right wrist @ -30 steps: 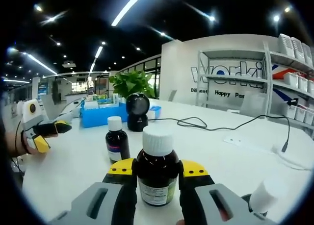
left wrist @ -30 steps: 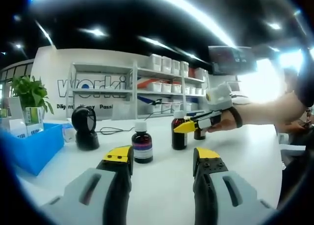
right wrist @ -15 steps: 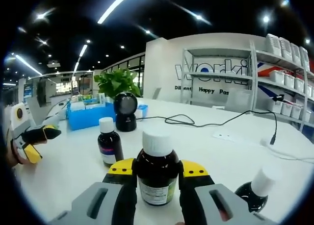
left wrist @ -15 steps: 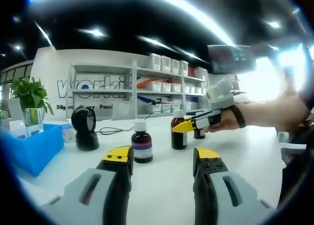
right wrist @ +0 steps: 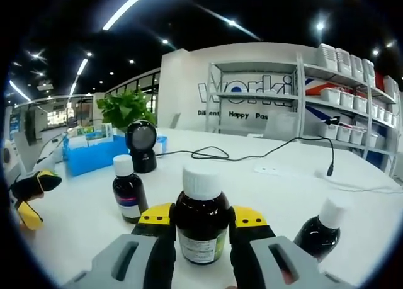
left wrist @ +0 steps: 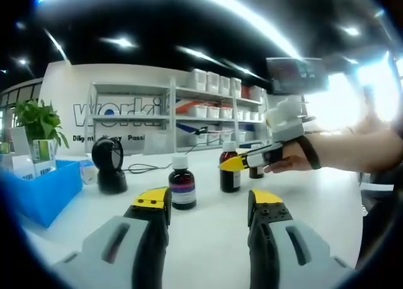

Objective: Rotate the medicine bottle to make it face forward pick up the medicine bottle inspect the drug traceability code place the medicine on the table

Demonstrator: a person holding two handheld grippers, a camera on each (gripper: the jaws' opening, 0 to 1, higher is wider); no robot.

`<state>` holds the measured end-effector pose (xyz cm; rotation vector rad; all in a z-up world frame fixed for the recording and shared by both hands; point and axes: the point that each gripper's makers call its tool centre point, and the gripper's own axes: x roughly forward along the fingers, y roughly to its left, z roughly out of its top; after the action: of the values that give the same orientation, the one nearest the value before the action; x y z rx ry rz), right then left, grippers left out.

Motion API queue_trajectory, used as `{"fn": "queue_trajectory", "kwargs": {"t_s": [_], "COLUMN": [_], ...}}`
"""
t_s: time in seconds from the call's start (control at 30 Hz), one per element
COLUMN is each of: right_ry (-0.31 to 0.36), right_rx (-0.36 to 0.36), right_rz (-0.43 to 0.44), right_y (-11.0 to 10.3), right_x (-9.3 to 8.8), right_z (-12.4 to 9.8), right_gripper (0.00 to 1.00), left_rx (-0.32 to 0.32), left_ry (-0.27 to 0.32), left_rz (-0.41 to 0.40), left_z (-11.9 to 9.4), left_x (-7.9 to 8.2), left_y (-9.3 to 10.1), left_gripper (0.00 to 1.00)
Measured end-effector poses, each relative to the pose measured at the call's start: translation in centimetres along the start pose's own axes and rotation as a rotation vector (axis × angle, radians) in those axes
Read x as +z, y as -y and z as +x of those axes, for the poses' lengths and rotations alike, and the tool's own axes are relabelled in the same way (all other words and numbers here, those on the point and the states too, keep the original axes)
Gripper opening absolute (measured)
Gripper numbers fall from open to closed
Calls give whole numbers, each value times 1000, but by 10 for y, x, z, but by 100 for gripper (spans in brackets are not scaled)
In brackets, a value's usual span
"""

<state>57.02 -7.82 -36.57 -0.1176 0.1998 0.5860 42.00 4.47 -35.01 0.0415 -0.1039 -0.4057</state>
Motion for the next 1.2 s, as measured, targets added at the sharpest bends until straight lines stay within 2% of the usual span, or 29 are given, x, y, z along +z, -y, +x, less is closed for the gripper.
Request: {"fn": "queue_trajectory", "kwargs": {"t_s": [0.27,0.6,0.93,0.97,1.0,1.03,1.07,1.1,1.13,1.2], "right_ry": [-27,-18,-13,-8,-15,36,49,37,64,58], "right_rx": [-114,-165,-135,-124,-104,-63,-54,-58,-45,-36], "right_rz": [27,44,39,28,41,78,104,84,63,56], "right_y": [6,9,8,7,5,-2,-3,-1,-3,-4], "right_x": [-1,-1,-2,-2,-5,0,-1,-4,0,-1], "right_z": [3,4,3,4,5,8,7,4,4,4], "right_gripper": [28,28,29,31,37,46,51,53,51,51], "left_rx": [-2,-5,-3,-4,-3,-4,-3,-3,-3,-2], "left_ry": [1,0,-1,-2,-3,-4,-4,-4,-4,-6], "left_rz": [3,6,4,4,5,5,6,6,5,6], "left_z": [0,0,0,0,0,0,0,0,0,0], "left_x": [0,0,0,0,0,0,0,0,0,-1], "left_y": [0,2,2,2,2,2,2,2,2,2], "left_gripper": [40,40,40,40,40,40,40,40,40,40]}}
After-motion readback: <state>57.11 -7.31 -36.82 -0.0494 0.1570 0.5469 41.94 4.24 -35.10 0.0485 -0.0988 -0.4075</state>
